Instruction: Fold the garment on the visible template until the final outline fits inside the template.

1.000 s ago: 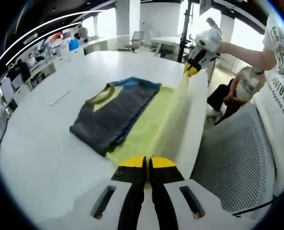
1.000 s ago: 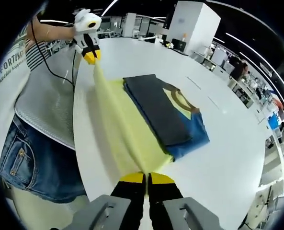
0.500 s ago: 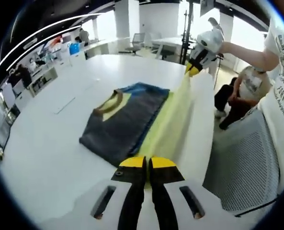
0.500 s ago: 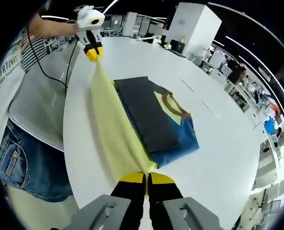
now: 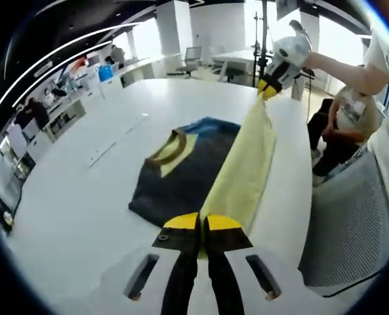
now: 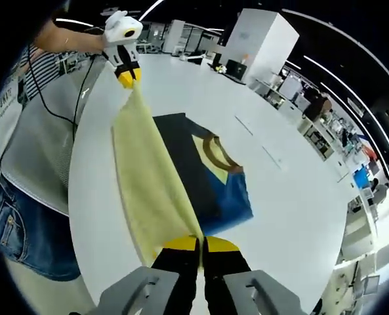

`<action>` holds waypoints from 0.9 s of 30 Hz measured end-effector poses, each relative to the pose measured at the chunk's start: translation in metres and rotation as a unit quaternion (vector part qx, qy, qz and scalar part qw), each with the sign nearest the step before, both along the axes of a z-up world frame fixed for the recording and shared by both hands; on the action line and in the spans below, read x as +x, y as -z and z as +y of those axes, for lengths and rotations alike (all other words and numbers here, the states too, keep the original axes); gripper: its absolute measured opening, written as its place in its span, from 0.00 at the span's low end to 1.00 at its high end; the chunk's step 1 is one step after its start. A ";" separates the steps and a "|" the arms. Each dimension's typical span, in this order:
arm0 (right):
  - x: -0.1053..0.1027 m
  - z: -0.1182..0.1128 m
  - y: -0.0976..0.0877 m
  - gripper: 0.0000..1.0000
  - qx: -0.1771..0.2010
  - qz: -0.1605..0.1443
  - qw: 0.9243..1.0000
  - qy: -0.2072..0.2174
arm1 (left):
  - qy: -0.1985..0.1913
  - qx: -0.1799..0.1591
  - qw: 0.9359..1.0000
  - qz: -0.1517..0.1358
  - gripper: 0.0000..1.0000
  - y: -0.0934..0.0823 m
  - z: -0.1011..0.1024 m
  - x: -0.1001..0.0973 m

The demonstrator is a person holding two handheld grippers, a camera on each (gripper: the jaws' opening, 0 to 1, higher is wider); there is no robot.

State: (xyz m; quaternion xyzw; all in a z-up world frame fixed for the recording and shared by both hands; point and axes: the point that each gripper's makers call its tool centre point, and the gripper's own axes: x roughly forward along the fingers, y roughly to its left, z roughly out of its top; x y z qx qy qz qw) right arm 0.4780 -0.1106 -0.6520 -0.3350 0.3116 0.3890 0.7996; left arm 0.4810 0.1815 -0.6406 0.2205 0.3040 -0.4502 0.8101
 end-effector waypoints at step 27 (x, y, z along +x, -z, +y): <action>0.071 -0.003 -0.014 0.00 -0.024 -0.051 0.998 0.038 | -0.041 -0.018 0.998 -0.048 0.00 -0.018 -0.002 0.069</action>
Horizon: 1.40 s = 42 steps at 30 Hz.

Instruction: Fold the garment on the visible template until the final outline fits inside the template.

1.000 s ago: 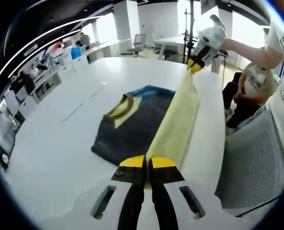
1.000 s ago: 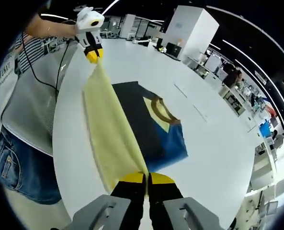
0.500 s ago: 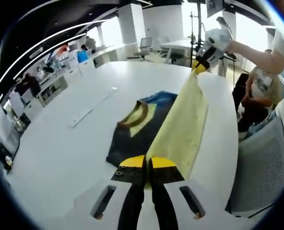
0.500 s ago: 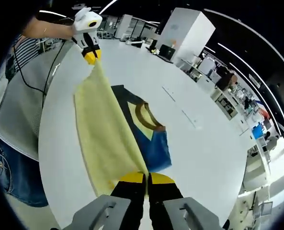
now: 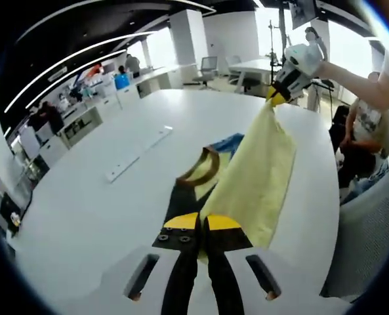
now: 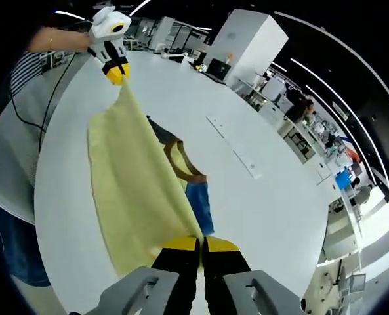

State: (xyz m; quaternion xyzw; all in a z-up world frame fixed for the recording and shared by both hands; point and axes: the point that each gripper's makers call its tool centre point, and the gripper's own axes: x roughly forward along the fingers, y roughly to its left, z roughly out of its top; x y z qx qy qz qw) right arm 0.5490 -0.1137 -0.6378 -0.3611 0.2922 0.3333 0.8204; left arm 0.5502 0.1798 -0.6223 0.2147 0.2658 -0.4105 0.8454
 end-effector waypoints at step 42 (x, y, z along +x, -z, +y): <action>0.091 -0.004 0.077 0.00 -0.033 0.031 0.997 0.065 | -0.062 0.032 0.997 0.036 0.00 0.081 0.008 0.095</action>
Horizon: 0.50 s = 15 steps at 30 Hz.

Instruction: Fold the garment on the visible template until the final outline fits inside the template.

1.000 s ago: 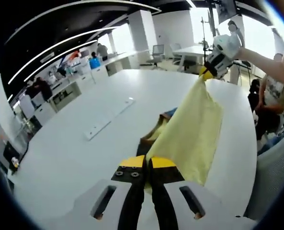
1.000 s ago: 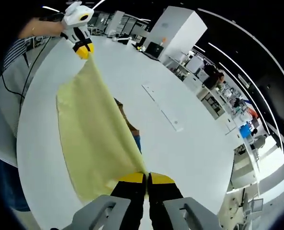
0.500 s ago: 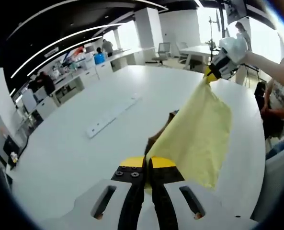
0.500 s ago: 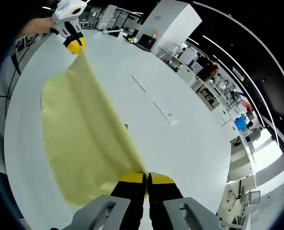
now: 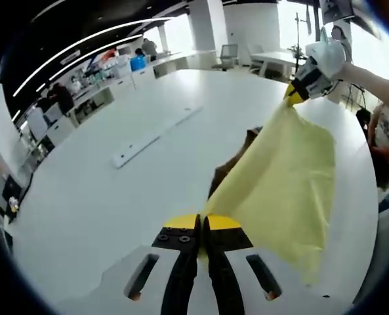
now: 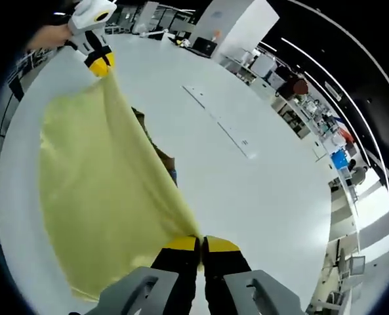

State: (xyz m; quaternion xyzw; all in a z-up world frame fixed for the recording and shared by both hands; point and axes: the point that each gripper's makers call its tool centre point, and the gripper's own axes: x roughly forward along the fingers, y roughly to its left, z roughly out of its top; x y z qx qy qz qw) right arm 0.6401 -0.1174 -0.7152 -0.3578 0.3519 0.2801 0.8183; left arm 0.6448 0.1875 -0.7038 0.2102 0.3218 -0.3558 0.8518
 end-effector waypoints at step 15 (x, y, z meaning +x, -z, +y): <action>0.012 -0.002 0.037 0.01 0.010 0.040 0.999 0.007 | -0.019 0.001 0.999 0.035 0.01 0.042 0.006 0.015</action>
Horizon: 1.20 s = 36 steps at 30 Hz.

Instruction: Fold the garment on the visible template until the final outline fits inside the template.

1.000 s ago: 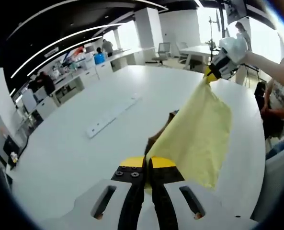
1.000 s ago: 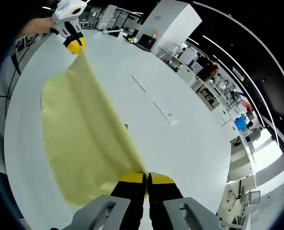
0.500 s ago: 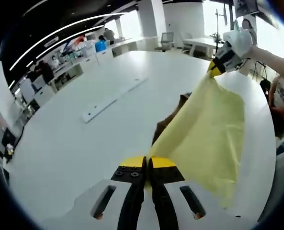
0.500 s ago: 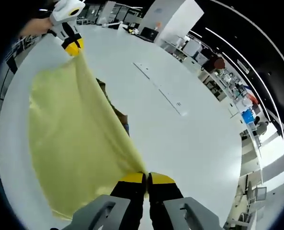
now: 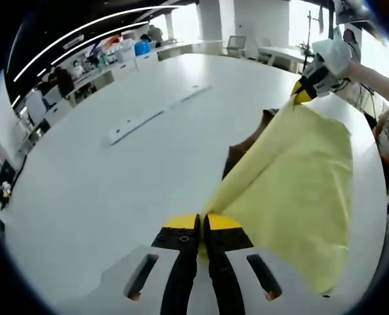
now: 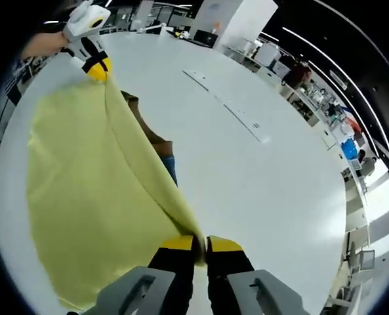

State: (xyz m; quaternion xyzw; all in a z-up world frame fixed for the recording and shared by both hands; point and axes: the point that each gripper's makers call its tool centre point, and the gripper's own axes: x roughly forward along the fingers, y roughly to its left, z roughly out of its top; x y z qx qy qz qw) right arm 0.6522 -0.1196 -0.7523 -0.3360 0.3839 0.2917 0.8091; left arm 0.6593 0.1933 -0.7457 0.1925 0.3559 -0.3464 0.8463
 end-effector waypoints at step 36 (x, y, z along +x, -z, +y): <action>-0.011 0.005 -0.016 0.23 0.028 -0.054 0.998 -0.023 | 0.061 0.049 0.995 -0.061 0.11 -0.012 0.019 -0.016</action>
